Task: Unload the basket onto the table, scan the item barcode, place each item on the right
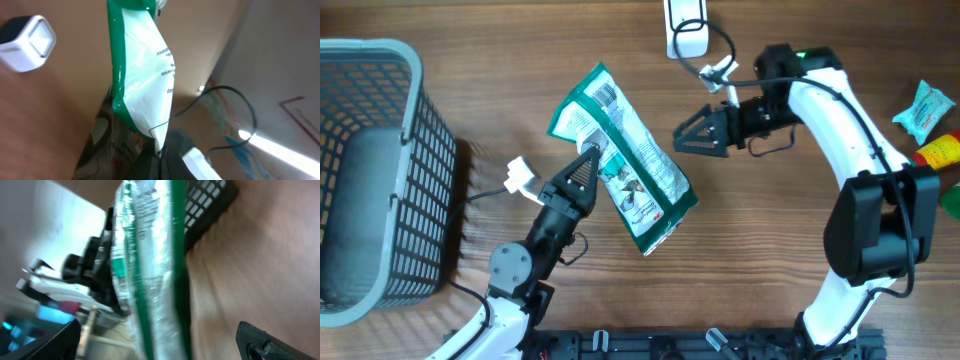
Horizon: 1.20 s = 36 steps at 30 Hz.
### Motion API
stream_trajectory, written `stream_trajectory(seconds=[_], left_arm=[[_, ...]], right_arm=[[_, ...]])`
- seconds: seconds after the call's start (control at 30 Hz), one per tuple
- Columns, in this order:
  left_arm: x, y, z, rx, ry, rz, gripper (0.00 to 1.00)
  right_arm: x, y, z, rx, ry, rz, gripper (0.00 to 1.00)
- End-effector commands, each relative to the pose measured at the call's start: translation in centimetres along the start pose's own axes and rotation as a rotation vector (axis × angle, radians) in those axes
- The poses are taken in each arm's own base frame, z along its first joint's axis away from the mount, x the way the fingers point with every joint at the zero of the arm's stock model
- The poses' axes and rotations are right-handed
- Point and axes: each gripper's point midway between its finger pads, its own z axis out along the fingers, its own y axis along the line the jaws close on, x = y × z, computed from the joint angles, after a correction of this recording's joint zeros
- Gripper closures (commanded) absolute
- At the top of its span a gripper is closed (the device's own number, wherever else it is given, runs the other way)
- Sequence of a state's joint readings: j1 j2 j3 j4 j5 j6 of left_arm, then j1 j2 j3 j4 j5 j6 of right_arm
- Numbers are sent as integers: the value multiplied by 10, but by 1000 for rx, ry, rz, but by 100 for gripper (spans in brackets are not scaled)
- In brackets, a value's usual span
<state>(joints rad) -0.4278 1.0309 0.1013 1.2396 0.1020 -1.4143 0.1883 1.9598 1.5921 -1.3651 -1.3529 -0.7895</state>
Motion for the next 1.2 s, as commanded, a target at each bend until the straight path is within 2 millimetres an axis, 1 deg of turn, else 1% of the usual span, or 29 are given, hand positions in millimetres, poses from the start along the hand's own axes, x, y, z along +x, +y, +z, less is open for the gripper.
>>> stream_trajectory(seconds=[0.0,0.1,0.17,0.2,0.23,0.27,0.3,0.33,0.4,0.43,0.57,0.6,0.63,0.67,0.7,0.73,0.8,0.83,0.87,0.9,0.93,1.03,1.17], left_arm=[[-1,-20,1,74,7,22,96],[0,-23,1,85,10,24,96],[0,-22,1,84,10,24,96],[0,-22,1,83,10,24,96],[-1,-20,1,77,7,24,96],[-1,-17,2,61,7,22,96],[0,-13,2,48,7,21,96],[0,-9,2,29,9,19,96],[1,-3,2,5,12,19,96],[1,0,2,-8,13,18,96],[-1,6,2,-31,5,23,96],[-1,8,2,-38,1,22,96],[-2,10,2,-46,-2,21,96],[-2,13,2,-58,-2,20,96],[-2,16,1,-70,-3,20,96],[-3,19,1,-83,-4,19,96],[-3,22,1,-95,-5,18,96],[-3,21,1,-93,-5,18,96],[-3,19,1,-84,-6,19,96],[-3,17,1,-75,-6,20,96],[-4,13,1,-61,-7,21,96],[-5,5,2,-26,-14,25,96],[-5,5,2,-26,-15,25,96]], right_arm=[[-3,8,23,-10,46,-33,0],[-2,17,47,-43,85,-25,0],[3,25,59,-69,111,-21,1],[8,29,66,-78,136,-13,9],[14,32,73,-77,168,-5,20],[19,31,76,-64,192,-3,33],[25,26,78,-29,226,-3,49],[30,20,77,5,252,1,62],[38,9,68,73,289,23,76],[39,4,61,99,291,39,79],[35,-10,34,151,250,91,79],[35,-13,28,165,244,104,78],[35,-14,24,169,236,113,78],[33,-13,22,162,223,121,85],[31,-12,22,151,213,122,95],[30,-7,22,129,203,111,96],[30,6,24,60,186,52,95],[31,11,25,43,187,32,84],[32,12,25,39,191,17,59],[32,11,25,40,193,3,43],[31,11,25,38,188,-9,33],[24,17,28,0,147,-14,27],[25,23,40,-25,165,-44,20]])
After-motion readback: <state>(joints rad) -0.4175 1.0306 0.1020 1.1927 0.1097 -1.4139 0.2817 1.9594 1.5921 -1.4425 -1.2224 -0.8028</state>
